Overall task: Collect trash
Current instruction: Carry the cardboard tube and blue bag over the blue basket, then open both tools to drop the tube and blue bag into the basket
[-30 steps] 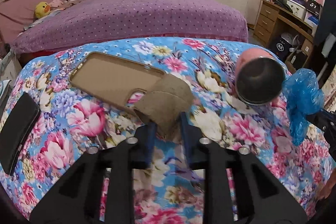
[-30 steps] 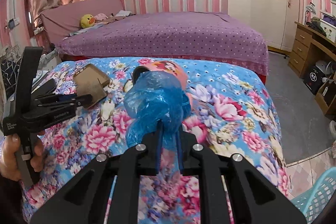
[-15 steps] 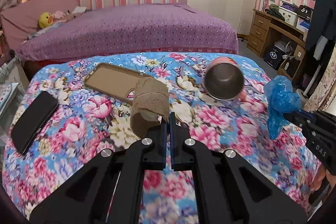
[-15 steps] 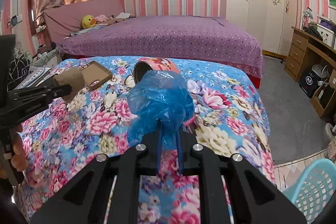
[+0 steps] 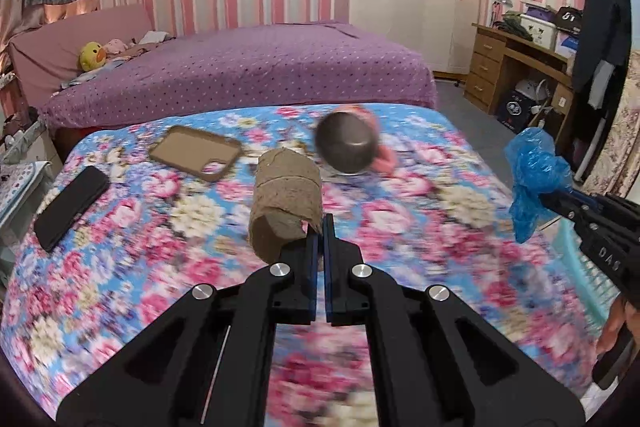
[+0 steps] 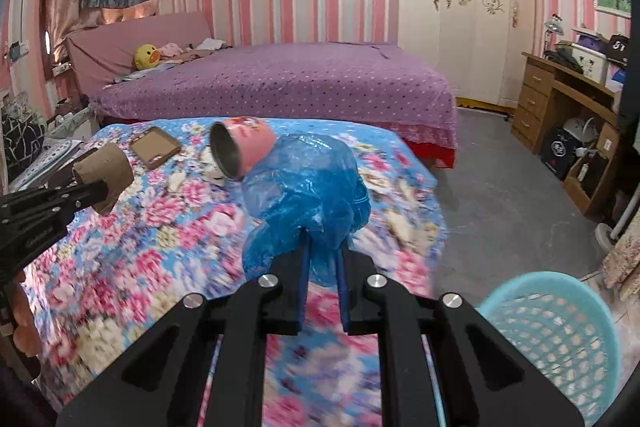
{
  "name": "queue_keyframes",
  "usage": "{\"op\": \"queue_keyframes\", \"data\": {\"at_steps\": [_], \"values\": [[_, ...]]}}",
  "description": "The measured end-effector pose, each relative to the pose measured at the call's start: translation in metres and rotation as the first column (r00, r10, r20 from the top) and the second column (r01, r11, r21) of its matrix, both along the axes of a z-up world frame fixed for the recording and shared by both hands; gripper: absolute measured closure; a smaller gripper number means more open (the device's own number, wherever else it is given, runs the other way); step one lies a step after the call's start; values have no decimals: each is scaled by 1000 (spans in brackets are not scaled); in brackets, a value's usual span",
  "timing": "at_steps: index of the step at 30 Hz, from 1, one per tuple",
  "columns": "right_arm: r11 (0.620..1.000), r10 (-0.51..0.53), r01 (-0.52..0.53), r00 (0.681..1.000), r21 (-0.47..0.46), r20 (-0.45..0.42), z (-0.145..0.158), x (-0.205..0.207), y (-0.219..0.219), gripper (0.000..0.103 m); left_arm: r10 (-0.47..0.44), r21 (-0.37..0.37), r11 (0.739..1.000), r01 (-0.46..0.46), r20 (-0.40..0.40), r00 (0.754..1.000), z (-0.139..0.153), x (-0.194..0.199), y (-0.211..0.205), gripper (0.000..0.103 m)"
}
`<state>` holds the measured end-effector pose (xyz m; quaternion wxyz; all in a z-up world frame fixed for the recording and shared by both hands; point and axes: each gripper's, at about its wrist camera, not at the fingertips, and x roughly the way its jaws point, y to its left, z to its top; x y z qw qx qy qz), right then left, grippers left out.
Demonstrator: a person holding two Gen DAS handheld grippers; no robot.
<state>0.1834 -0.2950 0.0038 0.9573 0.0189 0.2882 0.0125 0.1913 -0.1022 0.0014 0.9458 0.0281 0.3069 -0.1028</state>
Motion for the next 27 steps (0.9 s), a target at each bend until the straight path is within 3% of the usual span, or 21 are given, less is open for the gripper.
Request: {"op": "queue_keyframes", "data": {"at_steps": [10, 18, 27], "values": [[989, -146, 146, 989, -33, 6, 0, -63, -103, 91, -132, -32, 991, 131, -22, 991, -9, -30, -107, 102], [961, -276, 276, 961, 3, -1, -8, -109, -191, 91, -279, -49, 960, 277, -28, 960, -12, -63, -204, 102], [947, -321, 321, 947, 10, -24, -17, -120, -216, 91, -361, -46, 932, 359, -53, 931, -21, -79, -266, 102]]}}
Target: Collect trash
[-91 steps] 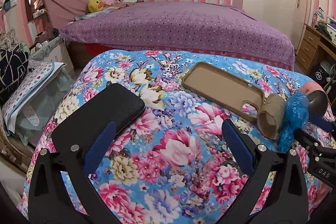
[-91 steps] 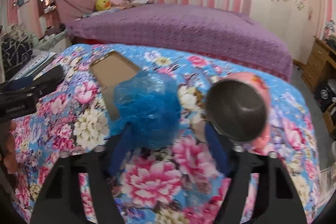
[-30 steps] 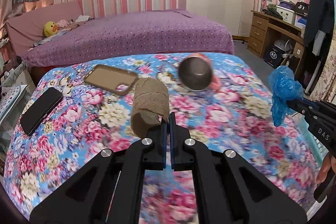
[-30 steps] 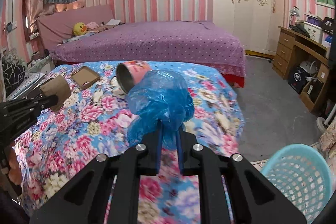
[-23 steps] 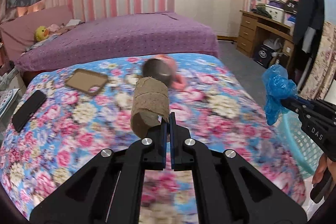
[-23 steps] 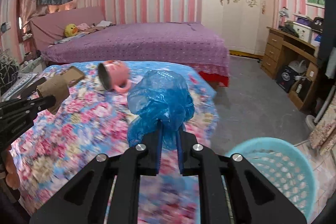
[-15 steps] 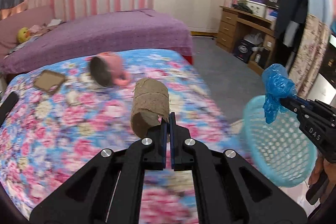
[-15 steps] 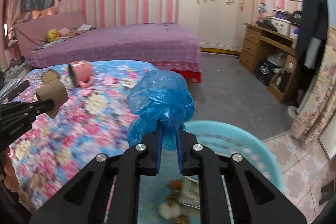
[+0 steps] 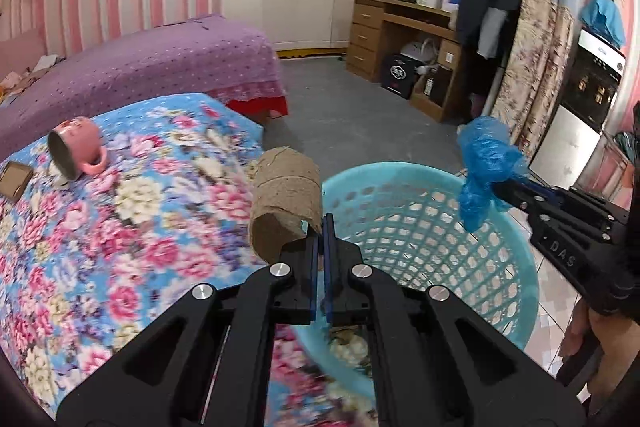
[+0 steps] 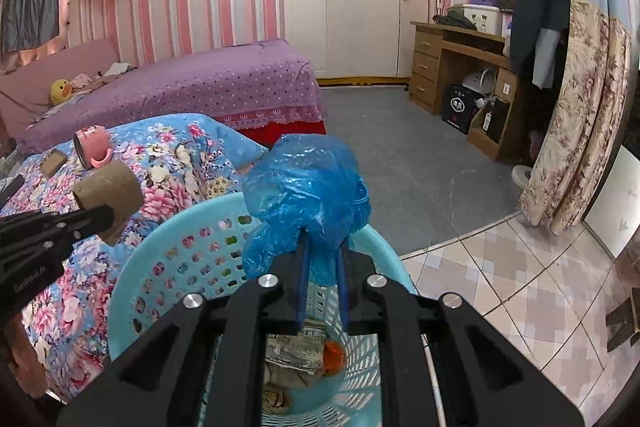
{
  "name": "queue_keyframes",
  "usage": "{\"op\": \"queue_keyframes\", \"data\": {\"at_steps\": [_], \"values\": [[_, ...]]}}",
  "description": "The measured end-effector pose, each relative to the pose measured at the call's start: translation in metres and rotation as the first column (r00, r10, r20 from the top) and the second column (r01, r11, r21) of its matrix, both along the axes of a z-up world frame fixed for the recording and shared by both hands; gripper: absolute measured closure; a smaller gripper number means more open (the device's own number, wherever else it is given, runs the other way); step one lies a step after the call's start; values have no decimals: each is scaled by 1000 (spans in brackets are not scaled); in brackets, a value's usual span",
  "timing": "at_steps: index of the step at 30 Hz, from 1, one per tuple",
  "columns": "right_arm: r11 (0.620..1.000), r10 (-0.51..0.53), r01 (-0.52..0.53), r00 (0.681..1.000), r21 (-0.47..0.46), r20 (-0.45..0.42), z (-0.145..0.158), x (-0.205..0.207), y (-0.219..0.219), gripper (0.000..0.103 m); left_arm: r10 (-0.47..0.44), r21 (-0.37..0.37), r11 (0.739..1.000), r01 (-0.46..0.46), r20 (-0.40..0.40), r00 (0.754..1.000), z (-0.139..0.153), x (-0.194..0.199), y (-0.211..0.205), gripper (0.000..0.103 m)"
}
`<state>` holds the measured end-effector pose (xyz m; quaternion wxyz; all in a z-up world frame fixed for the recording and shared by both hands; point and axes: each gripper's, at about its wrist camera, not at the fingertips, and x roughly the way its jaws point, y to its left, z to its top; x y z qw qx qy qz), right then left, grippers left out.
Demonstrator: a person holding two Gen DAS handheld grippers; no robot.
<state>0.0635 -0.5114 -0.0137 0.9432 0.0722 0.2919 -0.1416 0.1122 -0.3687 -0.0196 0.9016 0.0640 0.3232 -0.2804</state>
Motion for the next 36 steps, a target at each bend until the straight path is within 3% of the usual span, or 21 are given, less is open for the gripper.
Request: {"op": "queue_keyframes", "data": {"at_steps": [5, 6, 8, 9, 10, 15, 16, 17, 18, 19, 21, 24, 27, 36], "values": [[1000, -10, 10, 1000, 19, -8, -8, -2, -11, 91, -31, 6, 1000, 31, -41, 999, -3, -1, -22, 101], [1000, -13, 13, 1000, 25, -8, -9, -2, -13, 91, -37, 17, 999, 37, -42, 998, -3, -2, -25, 93], [999, -14, 14, 1000, 32, -10, -9, -1, -13, 91, -34, 31, 999, 36, -45, 998, -2, -3, -26, 65], [999, -14, 14, 1000, 34, -13, -10, -1, -13, 91, -25, 30, 999, 26, -42, 999, -1, -2, -23, 44], [999, -13, 14, 1000, 36, -15, -11, -1, -12, 91, -12, 24, 1000, 13, -37, 999, 0, -2, -18, 31], [1000, -10, 11, 999, 28, -47, -18, 6, -6, 85, 37, 8, 999, -37, -40, 999, 8, 1, 11, 19], [1000, -13, 14, 998, 21, -55, -19, 7, -3, 64, 54, 14, 998, -53, -26, 998, 10, 0, 20, 18], [1000, -15, 16, 998, 16, -58, -19, 8, -3, 31, 65, 20, 998, -65, -11, 998, 12, -1, 26, 17], [1000, -19, 19, 999, 7, -51, -20, 8, -1, 21, 82, 29, 996, -83, 12, 997, 15, -4, 35, 15], [1000, -20, 20, 999, -2, -40, -19, 7, 2, 17, 102, 33, 994, -103, 33, 994, 18, -6, 47, 13], [1000, -22, 21, 998, -11, -55, -19, 9, 5, 17, 137, 29, 990, -139, 54, 989, 22, -10, 67, 9], [999, -32, 30, 997, -27, -72, -19, 14, 12, 5, 184, 26, 982, -187, 89, 979, 32, -19, 102, 7], [999, -19, 16, 997, -33, -80, -13, 20, 25, 5, 229, 7, 973, -231, 113, 967, 42, -26, 135, 5], [999, 9, -11, 999, 52, 31, 33, 6, 82, 5, 331, -64, 943, -325, 149, 932, 74, -54, 230, 5]]}}
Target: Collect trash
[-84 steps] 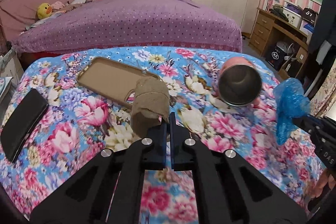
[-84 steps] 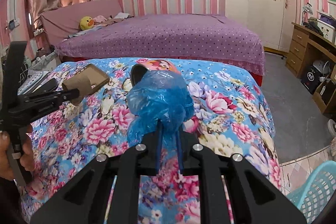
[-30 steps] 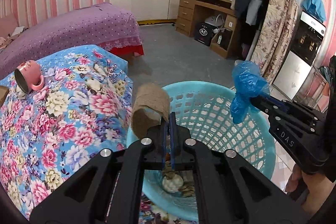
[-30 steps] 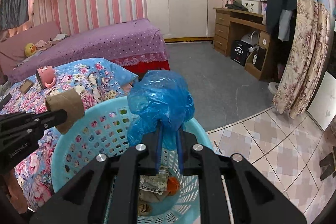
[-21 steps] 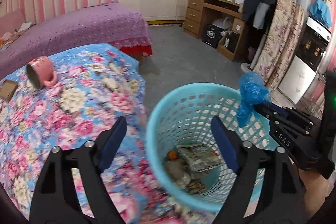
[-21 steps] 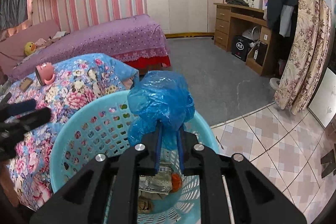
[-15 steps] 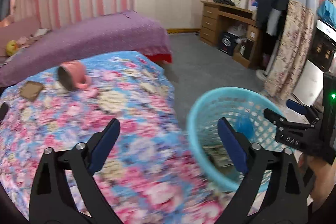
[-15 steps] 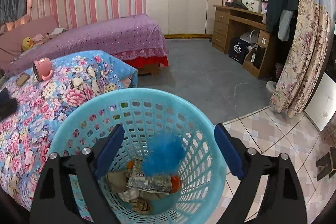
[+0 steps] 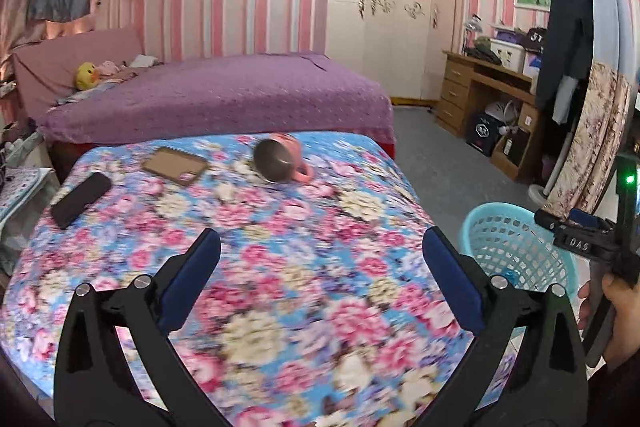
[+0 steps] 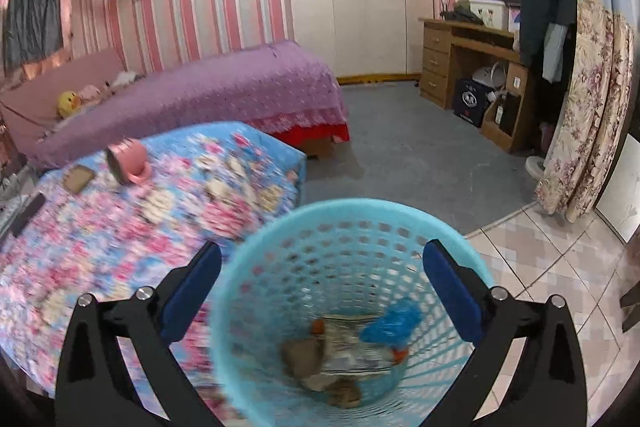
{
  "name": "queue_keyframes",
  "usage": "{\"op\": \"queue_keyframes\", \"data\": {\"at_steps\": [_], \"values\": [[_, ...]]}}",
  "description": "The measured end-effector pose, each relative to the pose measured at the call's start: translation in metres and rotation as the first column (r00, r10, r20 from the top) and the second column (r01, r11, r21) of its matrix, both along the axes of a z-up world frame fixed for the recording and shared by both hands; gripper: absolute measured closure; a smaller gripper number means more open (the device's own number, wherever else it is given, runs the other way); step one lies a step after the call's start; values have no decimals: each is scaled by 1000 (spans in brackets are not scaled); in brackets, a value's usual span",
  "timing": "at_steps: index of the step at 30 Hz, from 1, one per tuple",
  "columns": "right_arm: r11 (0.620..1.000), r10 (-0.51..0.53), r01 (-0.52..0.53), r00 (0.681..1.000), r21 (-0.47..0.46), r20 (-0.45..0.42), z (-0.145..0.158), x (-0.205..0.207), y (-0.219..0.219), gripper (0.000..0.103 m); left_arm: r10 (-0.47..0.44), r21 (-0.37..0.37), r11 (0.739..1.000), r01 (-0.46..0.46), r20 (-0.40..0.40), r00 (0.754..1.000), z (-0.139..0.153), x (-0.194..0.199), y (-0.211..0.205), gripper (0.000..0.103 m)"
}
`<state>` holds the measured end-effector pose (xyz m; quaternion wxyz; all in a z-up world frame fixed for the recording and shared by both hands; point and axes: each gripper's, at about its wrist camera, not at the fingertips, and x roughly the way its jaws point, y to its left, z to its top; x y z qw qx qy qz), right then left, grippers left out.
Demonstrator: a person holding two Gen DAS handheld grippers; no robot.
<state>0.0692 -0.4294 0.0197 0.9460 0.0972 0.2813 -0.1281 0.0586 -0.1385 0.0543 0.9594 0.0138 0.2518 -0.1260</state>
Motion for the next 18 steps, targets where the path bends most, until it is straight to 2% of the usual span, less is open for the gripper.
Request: {"op": "queue_keyframes", "data": {"at_steps": [6, 12, 18], "values": [[997, 67, -65, 997, -30, 43, 23, -22, 70, 5, 42, 31, 999, -43, 39, 998, -2, -29, 41, 5], [990, 122, -117, 990, -72, 65, 30, -42, 130, 4, 64, 18, 998, -65, 39, 997, -14, -51, 74, 5], [975, 174, -162, 982, -155, 72, 37, -65, 181, 5, 69, 12, 997, -70, 66, 995, -20, -69, 95, 5]]}}
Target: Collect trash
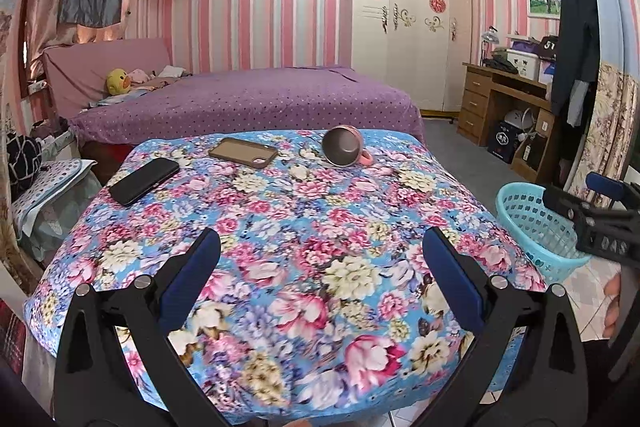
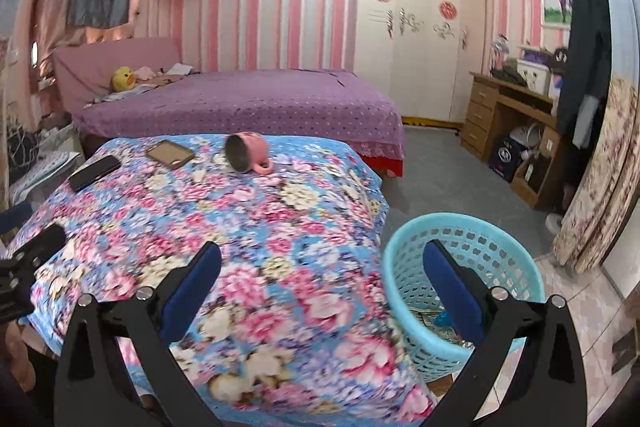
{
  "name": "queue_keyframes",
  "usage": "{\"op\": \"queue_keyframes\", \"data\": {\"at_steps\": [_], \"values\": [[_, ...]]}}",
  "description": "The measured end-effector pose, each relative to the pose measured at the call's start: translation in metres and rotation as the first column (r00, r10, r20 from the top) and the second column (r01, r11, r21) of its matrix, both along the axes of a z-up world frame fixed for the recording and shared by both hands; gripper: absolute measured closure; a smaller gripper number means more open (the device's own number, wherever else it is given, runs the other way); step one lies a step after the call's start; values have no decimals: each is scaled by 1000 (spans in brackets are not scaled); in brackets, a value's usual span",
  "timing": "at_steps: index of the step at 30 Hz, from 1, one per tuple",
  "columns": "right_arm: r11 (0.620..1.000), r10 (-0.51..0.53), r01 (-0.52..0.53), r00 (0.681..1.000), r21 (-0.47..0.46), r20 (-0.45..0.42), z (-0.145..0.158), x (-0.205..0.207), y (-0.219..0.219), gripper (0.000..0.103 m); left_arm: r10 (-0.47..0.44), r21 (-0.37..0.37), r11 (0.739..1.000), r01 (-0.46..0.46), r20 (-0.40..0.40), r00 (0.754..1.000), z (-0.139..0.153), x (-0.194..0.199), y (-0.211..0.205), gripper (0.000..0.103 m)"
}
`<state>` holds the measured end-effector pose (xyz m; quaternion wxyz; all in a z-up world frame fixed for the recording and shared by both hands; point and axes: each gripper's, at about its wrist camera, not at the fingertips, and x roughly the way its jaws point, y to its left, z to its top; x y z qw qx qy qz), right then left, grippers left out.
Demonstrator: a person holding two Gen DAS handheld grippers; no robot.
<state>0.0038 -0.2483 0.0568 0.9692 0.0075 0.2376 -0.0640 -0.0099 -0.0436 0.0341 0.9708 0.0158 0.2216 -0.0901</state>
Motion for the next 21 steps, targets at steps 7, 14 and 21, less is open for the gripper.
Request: {"op": "queue_keyframes", "data": {"at_steps": [7, 14, 21], "values": [[1000, 3, -3, 999, 5, 33, 0, -24, 22, 5, 30, -9, 1000, -30, 44, 999, 5, -12, 17, 5], [1000, -21, 22, 997, -11, 71, 0, -33, 28, 5, 47, -31, 998, -45, 49, 998, 4, -11, 27, 5], [1000, -18, 19, 996, -14, 89, 2, -32, 36, 5, 57, -68, 996, -55, 31, 998, 2, -8, 36, 5]]}}
